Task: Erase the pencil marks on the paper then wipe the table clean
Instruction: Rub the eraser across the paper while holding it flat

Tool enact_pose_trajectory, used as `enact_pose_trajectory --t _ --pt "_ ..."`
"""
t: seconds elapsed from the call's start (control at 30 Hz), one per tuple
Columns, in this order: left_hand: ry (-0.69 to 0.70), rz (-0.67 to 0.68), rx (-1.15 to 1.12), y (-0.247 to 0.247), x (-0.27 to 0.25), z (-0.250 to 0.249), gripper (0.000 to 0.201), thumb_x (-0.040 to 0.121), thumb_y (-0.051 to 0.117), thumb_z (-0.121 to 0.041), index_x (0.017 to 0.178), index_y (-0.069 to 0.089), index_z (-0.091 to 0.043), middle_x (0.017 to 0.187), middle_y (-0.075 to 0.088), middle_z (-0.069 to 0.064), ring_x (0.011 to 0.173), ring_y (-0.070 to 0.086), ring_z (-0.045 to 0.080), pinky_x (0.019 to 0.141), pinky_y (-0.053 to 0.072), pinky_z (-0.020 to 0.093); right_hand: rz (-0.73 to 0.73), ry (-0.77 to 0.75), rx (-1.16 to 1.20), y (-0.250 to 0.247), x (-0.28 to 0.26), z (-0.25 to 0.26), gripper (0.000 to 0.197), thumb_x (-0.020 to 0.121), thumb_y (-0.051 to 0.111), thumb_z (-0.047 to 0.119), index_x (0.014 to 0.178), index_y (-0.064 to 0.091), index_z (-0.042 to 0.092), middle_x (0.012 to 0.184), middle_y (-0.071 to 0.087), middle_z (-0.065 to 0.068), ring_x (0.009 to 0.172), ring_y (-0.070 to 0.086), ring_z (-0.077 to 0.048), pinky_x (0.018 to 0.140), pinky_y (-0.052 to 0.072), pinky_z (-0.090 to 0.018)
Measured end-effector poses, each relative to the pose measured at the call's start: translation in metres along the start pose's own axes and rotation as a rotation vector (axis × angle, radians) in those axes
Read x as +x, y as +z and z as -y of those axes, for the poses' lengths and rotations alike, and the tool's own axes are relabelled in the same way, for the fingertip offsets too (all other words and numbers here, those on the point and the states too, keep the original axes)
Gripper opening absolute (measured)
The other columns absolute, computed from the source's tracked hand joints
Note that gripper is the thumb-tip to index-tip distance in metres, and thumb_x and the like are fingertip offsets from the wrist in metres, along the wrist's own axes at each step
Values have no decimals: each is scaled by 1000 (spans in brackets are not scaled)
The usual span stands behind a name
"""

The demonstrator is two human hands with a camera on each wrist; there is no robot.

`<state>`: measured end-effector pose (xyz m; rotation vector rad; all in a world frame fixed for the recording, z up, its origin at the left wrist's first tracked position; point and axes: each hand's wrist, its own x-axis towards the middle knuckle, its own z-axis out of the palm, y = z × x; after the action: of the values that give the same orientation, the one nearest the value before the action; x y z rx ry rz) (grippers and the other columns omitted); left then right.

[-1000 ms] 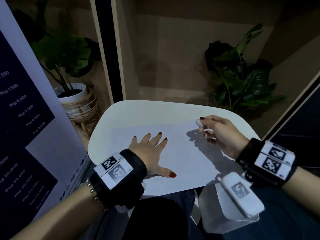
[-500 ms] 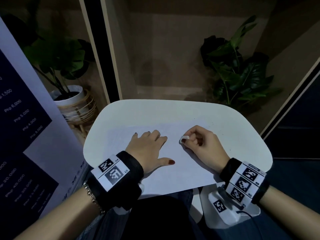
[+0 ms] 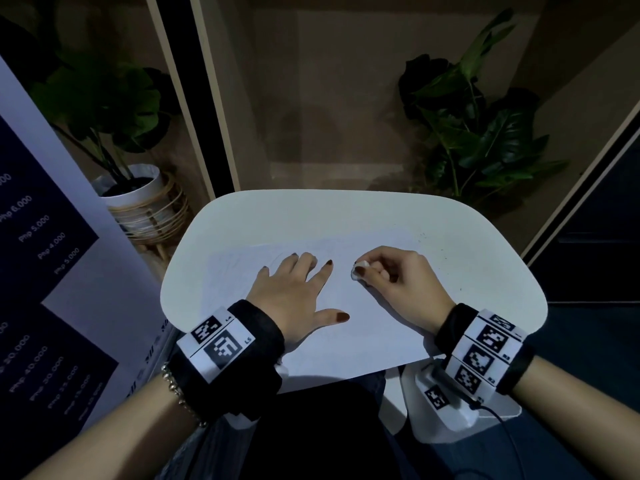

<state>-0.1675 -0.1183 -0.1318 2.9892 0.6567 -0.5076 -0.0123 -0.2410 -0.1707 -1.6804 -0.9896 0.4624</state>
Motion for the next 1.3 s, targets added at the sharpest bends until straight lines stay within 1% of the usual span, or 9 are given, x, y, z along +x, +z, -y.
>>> enact_pose_trajectory --t 0.13,0.3,0.43,0.6,0.73,0.9,1.03,1.17,1.3 --pt "0 20 -23 0 0 1 84 92 25 -72 157 -5 -28 160 3 -4 149 -1 18 116 20 48 173 36 79 -3 -3 2 8 92 68 9 89 73 4 76 67 -17 70 59 -16 78 57 -27" --pt "-7 30 -15 -1 0 1 84 93 25 -71 157 -7 -28 162 0 -4 150 -3 18 117 20 48 3 2 -20 -3 4 -4 7 90 69 12 86 74 12 76 66 -18 67 59 -17 80 58 -40" --pt "-3 38 -28 -2 -1 0 84 92 26 -71 157 -7 -28 161 0 -3 150 -3 18 116 21 47 170 28 97 -6 -1 -1 6 91 70 8 88 74 4 81 64 -28 73 60 -24 77 57 -33" --pt "-5 34 -15 -3 -2 0 84 93 26 -71 157 -7 -28 161 1 -3 149 -1 19 116 23 47 -44 10 -30 -1 3 -3 8 90 69 10 83 73 10 75 65 -22 62 54 -14 72 56 -30" --pt "-5 36 -29 -2 -2 0 84 92 26 -71 156 -7 -28 162 0 -4 150 -2 18 116 22 47 210 61 127 -5 -2 0 8 92 69 8 89 74 2 73 66 -15 72 61 -25 84 57 -35" --pt "-5 37 -19 -3 -2 -1 84 93 26 -71 157 -7 -28 162 0 -4 150 -2 19 116 22 48 19 8 1 -3 1 1 8 92 68 10 87 74 7 77 66 -21 68 57 -30 73 53 -23" --pt "-2 22 -14 -2 -3 -1 84 92 25 -71 157 -6 -27 162 1 -3 150 -1 19 116 23 47 266 74 150 -11 -2 1 10 91 70 9 91 73 0 73 62 -20 70 51 -26 81 54 -37" --pt "-2 9 -13 1 -4 -1 83 92 24 -71 157 -6 -28 162 0 -4 150 -2 20 116 22 47 90 159 254 -23 0 17 9 92 63 -2 92 63 -11 66 61 -19 58 61 -17 60 50 -19" --pt "11 15 -44 2 -3 1 84 93 25 -71 157 -6 -28 164 -7 -7 151 -7 20 119 17 49 72 53 -168 -62 17 45 9 93 67 13 93 69 4 59 63 1 51 55 -13 49 44 -21"
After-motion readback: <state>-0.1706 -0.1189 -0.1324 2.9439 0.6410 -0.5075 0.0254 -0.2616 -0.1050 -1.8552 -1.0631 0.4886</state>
